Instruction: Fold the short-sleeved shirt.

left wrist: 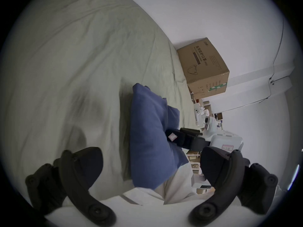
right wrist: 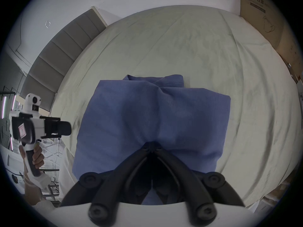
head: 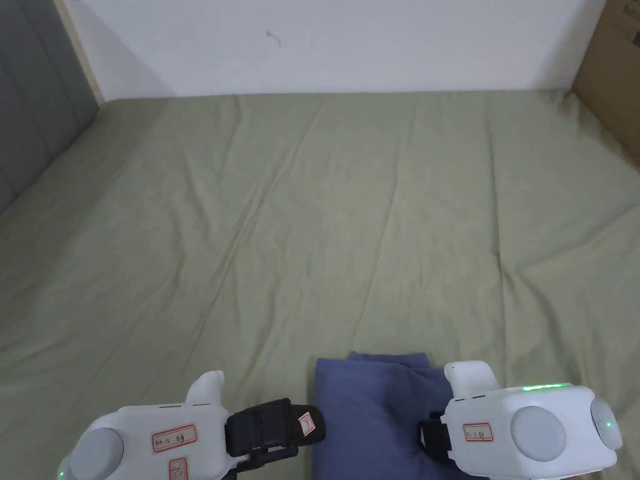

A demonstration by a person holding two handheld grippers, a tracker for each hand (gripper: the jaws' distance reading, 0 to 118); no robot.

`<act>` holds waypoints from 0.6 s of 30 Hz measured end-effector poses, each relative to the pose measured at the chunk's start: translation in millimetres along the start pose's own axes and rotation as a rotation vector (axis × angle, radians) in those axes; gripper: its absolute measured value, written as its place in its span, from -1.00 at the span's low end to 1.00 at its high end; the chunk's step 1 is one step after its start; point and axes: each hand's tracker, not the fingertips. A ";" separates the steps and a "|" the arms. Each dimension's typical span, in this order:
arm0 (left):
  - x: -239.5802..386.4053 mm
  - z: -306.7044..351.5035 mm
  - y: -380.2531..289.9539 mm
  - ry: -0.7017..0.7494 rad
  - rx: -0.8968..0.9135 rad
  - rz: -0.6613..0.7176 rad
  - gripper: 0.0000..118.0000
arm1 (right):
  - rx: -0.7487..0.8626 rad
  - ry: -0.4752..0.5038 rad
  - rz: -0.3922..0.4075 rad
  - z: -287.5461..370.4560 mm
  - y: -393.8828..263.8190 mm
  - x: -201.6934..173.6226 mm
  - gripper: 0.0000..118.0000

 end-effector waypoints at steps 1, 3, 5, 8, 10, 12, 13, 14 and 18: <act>-3.0 -7.8 4.0 -0.012 -0.006 0.015 0.99 | 0.001 0.001 0.002 -0.2 -0.5 -0.3 -1.00; -10.5 -25.5 12.4 -0.037 -0.044 0.053 0.99 | 0.003 -0.002 -0.002 -0.4 -1.8 -1.1 -1.00; -15.6 -47.1 17.4 -0.070 -0.111 0.080 0.99 | 0.003 -0.002 -0.008 -0.9 -1.1 -0.6 -1.00; -16.7 -73.1 18.0 -0.103 -0.149 0.085 0.95 | 0.005 0.001 -0.016 0.0 -2.2 -0.9 -1.00; -15.3 -84.6 16.4 -0.150 -0.162 0.072 0.52 | 0.006 0.003 -0.025 0.1 -2.5 -0.6 -1.00; -19.6 -93.0 17.1 -0.031 -0.183 0.062 -0.53 | 0.003 -0.007 -0.027 1.1 -2.3 -1.9 -1.00; -27.5 -96.1 15.3 0.005 -0.197 0.079 -0.52 | 0.006 -0.015 -0.019 1.6 -1.9 -2.8 -1.00; -34.6 -91.5 17.0 -0.132 -0.193 0.123 -0.53 | 0.004 -0.015 -0.011 2.3 -1.4 -4.5 -1.00; -15.1 -73.5 20.2 -0.044 -0.191 0.006 -0.56 | 0.023 -0.016 0.010 11.3 0.7 -14.9 -1.00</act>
